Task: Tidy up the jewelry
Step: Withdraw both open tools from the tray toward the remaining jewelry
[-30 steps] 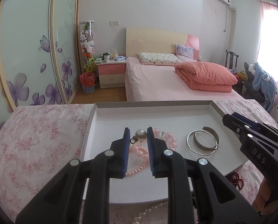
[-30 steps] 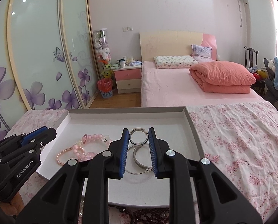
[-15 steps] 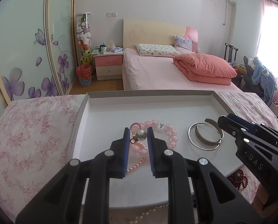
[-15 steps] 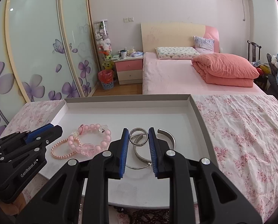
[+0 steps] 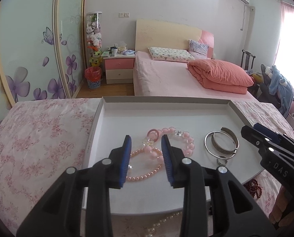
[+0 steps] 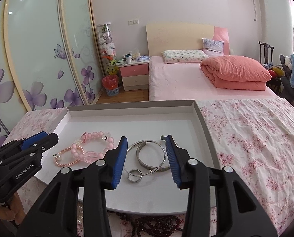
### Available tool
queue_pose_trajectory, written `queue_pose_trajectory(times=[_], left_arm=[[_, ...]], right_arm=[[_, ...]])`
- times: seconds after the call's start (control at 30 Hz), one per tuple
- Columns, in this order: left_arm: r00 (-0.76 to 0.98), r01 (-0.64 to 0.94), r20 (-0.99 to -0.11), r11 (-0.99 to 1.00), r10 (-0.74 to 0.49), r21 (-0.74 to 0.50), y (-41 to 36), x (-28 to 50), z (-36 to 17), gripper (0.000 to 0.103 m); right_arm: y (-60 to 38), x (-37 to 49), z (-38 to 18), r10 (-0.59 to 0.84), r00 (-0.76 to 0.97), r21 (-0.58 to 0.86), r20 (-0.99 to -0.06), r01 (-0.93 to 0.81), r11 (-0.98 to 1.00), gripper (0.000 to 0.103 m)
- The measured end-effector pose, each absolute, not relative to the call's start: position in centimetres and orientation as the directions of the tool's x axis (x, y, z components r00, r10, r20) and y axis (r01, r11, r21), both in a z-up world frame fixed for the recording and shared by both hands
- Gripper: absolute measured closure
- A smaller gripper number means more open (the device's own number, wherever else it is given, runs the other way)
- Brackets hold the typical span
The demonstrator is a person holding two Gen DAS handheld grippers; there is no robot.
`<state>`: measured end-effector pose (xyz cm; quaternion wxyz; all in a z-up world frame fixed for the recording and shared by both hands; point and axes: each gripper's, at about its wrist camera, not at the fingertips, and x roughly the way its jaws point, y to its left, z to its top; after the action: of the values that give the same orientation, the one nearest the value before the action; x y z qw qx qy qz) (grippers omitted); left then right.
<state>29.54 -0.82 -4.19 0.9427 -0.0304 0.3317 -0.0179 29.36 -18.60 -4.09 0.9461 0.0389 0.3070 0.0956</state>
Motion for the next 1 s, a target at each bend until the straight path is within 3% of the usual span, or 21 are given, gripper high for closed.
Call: queue_pose_trajectory(times=[0.3,0.6,0.83,1.0], left_arm=[[0.785,0.037,-0.614,0.996,-0.078,-0.078,0.3,25.2,-3.1,0.071],[0.740,0.063,-0.664,0.993,-0.112,-0.097,1.7,20.7,-4.6,0.065],[0.688,0.052,-0.714,0.990,-0.133,-0.134,2.3,20.2,-6.5,0.063],[0.672,0.063,-0.727,0.989,-0.140,-0.132,2.0,20.3,-7.1,0.059]], right_arm=[[-20.7,26.6,-4.0,0.195,0.783,0.129,-0.591,-0.146,0.981,0.061],[-22.6,24.0,-6.9,0.183,0.697,0.125,-0.693,-0.133,0.983,0.061],[-21.7,24.0,-8.7,0.187,0.642,0.111,-0.744,-0.157,0.981,0.050],[-20.8,24.4,-9.3,0.172,0.616,0.088,-0.769,-0.164,0.982,0.048]])
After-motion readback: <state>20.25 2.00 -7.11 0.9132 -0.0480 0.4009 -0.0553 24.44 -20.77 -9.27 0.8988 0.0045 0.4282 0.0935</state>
